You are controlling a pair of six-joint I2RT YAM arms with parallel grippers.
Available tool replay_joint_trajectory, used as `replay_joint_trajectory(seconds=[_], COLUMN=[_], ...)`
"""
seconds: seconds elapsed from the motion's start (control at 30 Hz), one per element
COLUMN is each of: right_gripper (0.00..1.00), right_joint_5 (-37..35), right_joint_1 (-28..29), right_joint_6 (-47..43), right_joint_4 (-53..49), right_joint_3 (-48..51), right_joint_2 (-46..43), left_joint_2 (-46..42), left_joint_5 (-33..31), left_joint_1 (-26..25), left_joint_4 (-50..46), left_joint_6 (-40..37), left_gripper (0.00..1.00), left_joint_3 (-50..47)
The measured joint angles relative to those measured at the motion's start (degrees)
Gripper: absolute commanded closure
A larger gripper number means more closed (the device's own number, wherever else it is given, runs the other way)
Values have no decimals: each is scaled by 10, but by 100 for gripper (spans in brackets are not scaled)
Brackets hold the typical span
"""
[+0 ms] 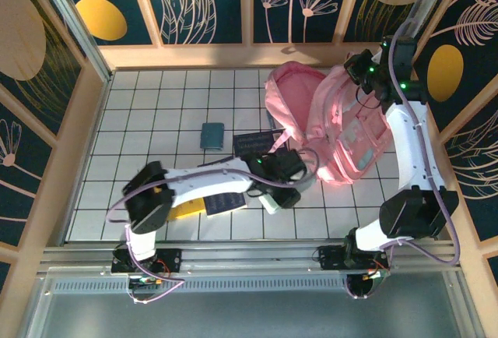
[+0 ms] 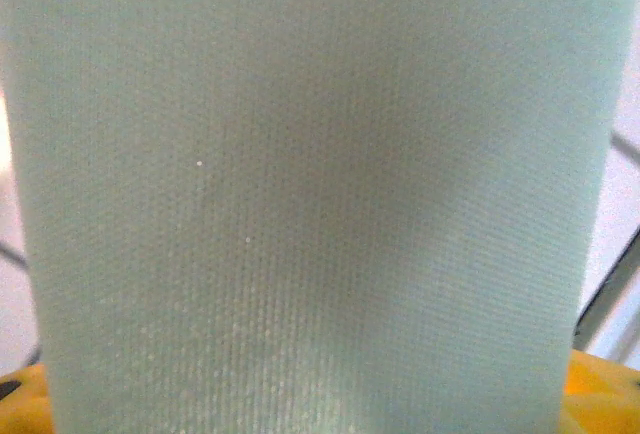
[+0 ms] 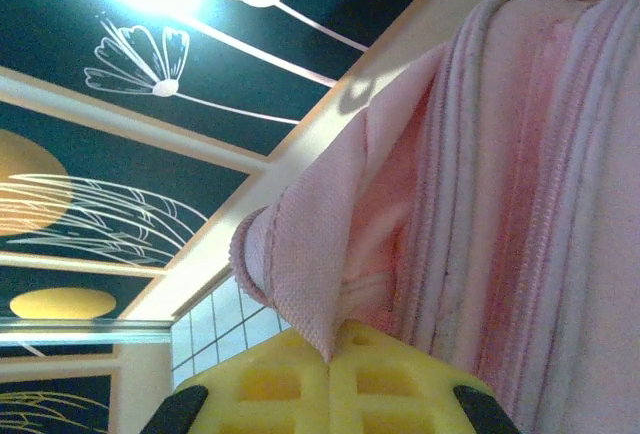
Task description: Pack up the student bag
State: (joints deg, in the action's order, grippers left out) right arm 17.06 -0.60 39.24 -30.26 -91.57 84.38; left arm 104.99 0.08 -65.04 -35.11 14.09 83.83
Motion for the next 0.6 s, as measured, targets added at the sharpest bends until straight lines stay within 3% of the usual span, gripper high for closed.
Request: replay_joint_trajectory(seconds=[0.27,0.37,0.6], right_gripper=[100,100,100], right_joint_5=[30,32,20], right_joint_1=[27,44,50], right_joint_6=[-103,-139,-162], right_joint_4=[1,-21,-103], right_joint_3=[17,5,-56], right_joint_2=[-19,-19,-19], left_joint_2=[-166,-158,-71], left_joint_5=[6,-2,22], left_joint_1=[155,196,225], left_joint_4=[4,4,19], left_joint_6=[49,62,92], left_gripper=[36,37,38], left_joint_3=[8,43,169])
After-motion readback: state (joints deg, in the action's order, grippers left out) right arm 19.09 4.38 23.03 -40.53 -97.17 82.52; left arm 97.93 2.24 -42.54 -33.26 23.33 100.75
